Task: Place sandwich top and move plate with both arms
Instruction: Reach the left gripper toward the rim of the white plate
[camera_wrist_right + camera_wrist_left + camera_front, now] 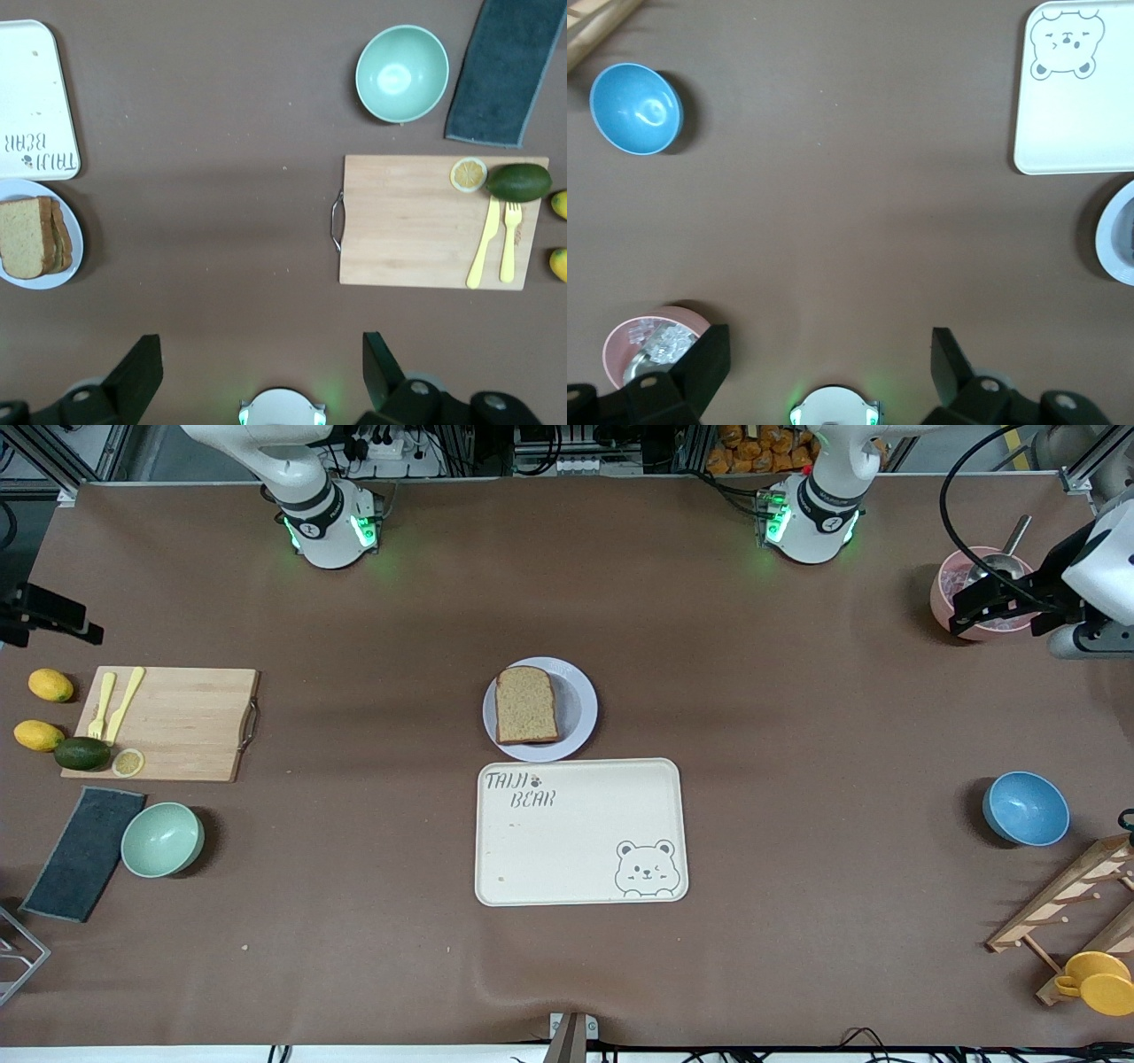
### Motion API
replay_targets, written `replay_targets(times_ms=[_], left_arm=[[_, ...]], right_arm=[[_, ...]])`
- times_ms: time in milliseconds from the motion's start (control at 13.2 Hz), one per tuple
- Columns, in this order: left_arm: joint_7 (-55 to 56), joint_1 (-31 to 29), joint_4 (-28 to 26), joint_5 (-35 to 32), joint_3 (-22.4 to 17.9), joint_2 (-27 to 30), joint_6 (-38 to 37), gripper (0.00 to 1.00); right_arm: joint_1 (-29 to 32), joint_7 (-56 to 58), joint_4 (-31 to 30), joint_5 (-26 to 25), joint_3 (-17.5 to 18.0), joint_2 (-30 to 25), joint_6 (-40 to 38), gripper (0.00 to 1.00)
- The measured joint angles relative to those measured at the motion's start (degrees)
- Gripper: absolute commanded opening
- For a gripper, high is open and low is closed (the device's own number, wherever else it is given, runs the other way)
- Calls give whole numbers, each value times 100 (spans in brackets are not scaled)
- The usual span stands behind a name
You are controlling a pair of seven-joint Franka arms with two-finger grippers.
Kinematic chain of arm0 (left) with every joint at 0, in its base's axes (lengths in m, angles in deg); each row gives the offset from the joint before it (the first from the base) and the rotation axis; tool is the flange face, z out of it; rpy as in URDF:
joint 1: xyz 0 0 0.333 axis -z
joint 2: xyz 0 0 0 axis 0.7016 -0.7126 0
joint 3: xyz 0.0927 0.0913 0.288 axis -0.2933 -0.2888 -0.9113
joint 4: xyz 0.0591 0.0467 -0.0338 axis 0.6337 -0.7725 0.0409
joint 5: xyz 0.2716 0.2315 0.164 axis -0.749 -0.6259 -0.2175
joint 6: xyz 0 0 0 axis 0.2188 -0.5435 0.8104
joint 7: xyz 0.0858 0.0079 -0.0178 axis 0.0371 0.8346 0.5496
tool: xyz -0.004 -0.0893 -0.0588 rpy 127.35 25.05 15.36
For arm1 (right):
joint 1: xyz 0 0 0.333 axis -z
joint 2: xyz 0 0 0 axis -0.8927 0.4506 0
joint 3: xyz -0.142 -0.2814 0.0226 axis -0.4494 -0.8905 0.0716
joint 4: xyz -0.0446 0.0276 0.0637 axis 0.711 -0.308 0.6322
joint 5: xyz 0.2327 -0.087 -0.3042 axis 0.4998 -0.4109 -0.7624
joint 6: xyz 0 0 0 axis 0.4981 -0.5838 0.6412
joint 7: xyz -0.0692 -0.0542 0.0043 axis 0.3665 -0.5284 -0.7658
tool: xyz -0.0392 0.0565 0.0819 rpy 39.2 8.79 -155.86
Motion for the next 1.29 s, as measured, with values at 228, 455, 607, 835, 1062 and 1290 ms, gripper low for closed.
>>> replay_targets(times_ms=[228,455,607,835,1062,1290], left_arm=[[0,2,-52,366,8,-181,16,100],[0,3,-351,719,12,-269,259,100],[0,5,-654,939,23,-272,508,100],[0,21,-1156,1351,48,-265,855,100],[0,36,-1835,1633,181,-212,1408,100],[0,52,-2391,1826,351,-203,1977,100]], right_arm=[[20,-36,-25,-93,88,-120,-22,100],[20,-46,-29,-207,110,-128,-18,100],[21,-49,-25,-251,111,-129,27,100],[21,-50,13,-258,120,-133,100,100],[21,-54,19,-258,132,-136,350,100],[21,-57,23,-258,137,-141,431,100]])
